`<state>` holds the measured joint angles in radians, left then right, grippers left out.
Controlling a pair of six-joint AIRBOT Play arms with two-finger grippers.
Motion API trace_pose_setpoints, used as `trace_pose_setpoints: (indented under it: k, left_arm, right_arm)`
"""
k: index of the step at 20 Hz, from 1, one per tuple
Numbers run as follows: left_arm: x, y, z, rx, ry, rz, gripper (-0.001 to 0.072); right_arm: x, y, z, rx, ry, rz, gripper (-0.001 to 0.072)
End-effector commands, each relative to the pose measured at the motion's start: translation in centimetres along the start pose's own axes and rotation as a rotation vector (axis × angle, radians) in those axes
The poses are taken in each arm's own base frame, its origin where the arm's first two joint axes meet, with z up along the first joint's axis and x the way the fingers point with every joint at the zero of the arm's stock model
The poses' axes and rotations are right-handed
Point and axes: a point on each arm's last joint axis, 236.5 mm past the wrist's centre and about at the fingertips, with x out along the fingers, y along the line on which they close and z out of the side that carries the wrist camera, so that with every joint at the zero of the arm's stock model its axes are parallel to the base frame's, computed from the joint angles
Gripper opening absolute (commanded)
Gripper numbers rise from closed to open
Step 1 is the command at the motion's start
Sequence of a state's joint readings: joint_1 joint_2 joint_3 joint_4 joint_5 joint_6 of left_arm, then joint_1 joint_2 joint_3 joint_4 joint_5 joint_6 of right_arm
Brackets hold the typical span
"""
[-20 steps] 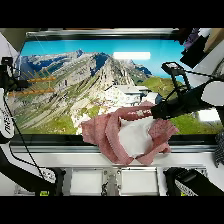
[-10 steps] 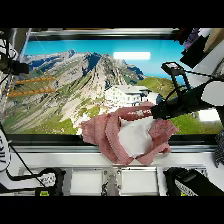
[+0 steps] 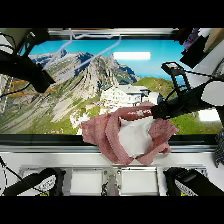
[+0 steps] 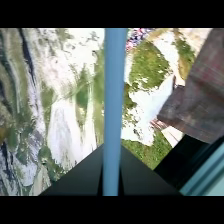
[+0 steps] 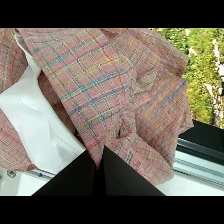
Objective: Fold the clothes and pants, and hang the long-sleeved shirts on hangers.
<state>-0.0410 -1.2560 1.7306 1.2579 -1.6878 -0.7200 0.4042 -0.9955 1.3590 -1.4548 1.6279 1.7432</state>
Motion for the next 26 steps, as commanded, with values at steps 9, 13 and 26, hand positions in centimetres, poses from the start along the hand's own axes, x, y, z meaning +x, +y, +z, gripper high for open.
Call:
trace_pose_setpoints:
  k: [9, 13, 26]
  left_arm:
    - [3.9, -13.6, -7.8, 0.217, 0.055, -0.415, 0.0018]
    - [4.2, -13.8, -9.4, 0.113, -0.02, -0.413, 0.0017]
    - [6.0, -17.5, -14.9, 0.08, -0.056, -0.463, 0.0017]
  right_arm:
    - [0.2, 0.0, 0.0, 0.0, 0.006, -0.001, 0.0022]
    - [0.2, 0.0, 0.0, 0.0, 0.006, -0.001, 0.0022]
    - [0.2, 0.0, 0.0, 0.0, 0.006, -0.001, 0.0022]
